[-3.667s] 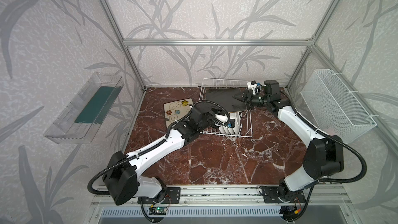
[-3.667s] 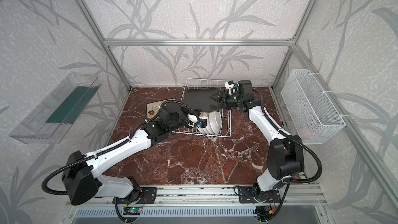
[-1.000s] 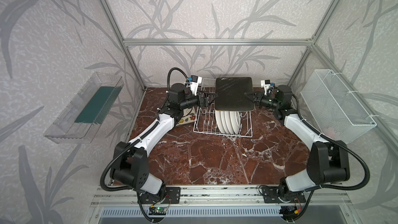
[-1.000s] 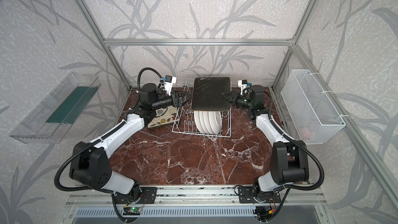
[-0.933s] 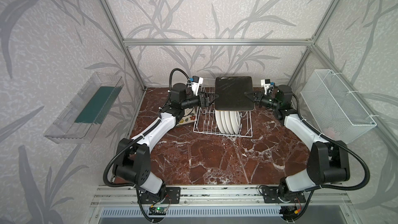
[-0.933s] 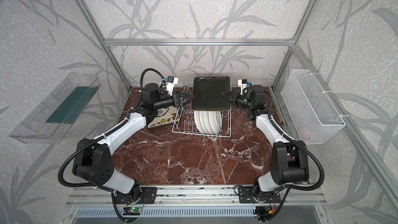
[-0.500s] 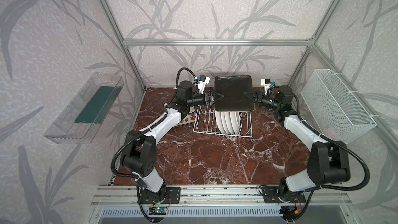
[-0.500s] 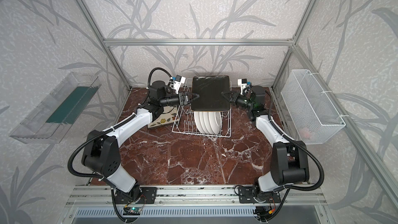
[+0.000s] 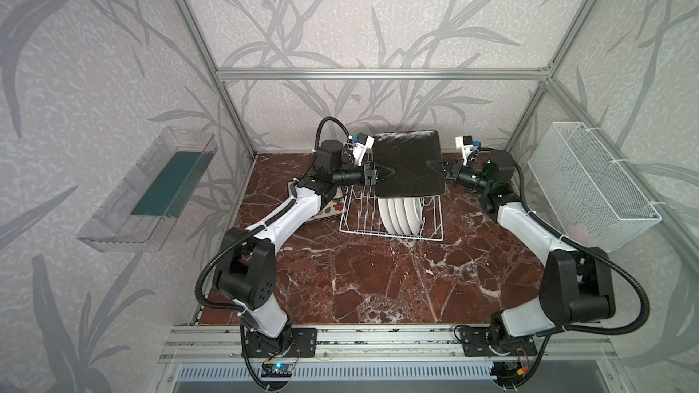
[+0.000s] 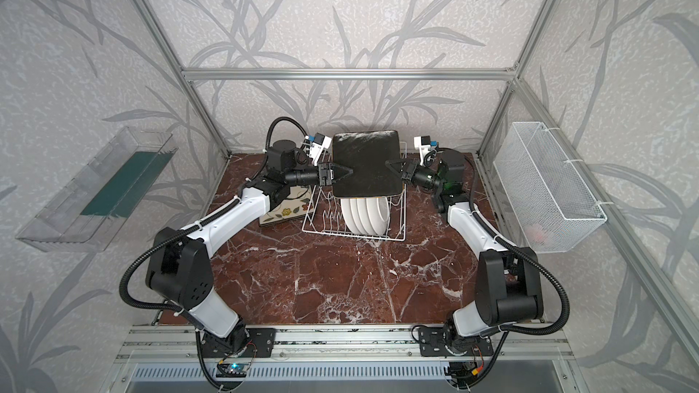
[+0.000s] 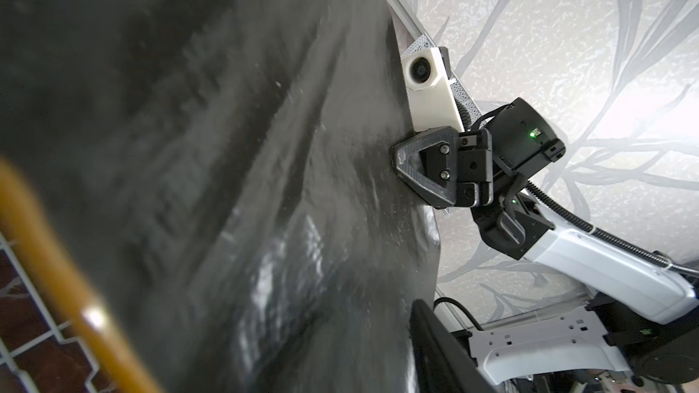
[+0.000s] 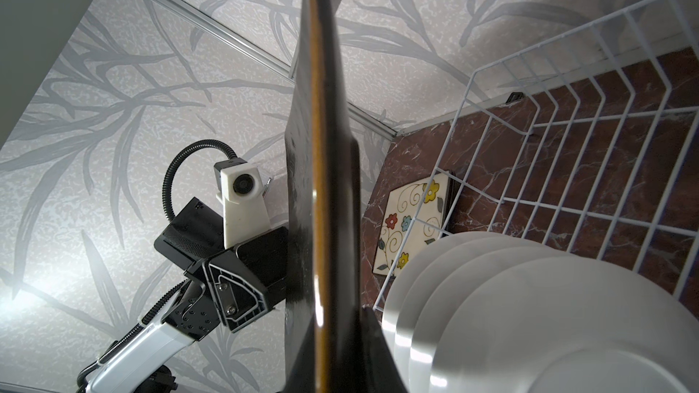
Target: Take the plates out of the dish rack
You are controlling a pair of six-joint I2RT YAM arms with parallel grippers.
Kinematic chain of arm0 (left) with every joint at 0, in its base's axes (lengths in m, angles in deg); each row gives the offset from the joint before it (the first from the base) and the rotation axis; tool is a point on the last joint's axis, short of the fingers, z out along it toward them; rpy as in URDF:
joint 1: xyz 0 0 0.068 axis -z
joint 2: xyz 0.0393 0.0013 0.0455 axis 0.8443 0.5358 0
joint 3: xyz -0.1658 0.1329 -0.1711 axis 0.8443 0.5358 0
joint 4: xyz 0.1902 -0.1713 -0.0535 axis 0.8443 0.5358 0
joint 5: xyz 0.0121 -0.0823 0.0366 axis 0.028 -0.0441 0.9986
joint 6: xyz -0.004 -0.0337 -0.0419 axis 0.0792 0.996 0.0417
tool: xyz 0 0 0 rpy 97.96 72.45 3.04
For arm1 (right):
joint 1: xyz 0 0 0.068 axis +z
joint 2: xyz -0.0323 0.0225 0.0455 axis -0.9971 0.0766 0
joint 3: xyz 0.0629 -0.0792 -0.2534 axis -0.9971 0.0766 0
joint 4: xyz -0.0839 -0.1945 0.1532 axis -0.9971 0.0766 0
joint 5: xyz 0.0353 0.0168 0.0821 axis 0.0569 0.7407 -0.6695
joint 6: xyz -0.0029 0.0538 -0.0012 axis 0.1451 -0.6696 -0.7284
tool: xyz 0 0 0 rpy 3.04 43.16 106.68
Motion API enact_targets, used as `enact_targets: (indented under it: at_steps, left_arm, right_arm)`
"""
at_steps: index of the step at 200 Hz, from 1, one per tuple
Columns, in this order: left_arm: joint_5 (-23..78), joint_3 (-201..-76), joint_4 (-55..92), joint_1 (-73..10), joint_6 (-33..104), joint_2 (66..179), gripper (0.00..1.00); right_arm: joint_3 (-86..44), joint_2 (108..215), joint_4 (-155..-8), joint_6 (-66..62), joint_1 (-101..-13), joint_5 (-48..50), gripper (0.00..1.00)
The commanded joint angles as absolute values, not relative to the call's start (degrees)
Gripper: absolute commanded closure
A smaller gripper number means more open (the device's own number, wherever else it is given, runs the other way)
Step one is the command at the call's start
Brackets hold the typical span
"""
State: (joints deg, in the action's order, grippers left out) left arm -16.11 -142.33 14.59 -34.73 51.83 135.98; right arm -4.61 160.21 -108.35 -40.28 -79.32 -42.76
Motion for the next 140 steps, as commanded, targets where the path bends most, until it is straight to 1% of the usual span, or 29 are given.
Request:
enact_targets:
  at_steps: [1,48,87,104,119,140]
  left_arm:
    - [-16.00,-144.70,14.25,-33.94,50.10,135.86,0.52]
    - [-16.44,-144.25,12.81,-33.83,50.88,135.36,0.53]
    - [-16.31,-143.10,9.99,-33.86,52.20,135.06,0.72]
    - [-16.35,-142.71,8.43,-33.82,53.34,135.20,0.77]
    - [-16.49,-142.26,7.20,-33.81,54.17,135.20,0.79]
    - [-16.79,-142.08,6.53,-33.80,54.73,135.12,0.91]
  right_arm:
    - [-5.32,157.48,-115.82,-39.54,-78.31,-44.88,1.00]
    - [-4.54,158.32,-116.04,-37.56,-76.82,-44.25,1.00]
    - [-3.78,158.65,-116.90,-37.73,-76.04,-43.86,1.00]
    - [-3.69,159.09,-117.12,-38.11,-75.93,-43.86,1.00]
    - [-3.73,159.45,-117.01,-38.36,-75.85,-43.82,1.00]
    - [-3.73,159.88,-116.82,-38.82,-75.85,-43.64,1.00]
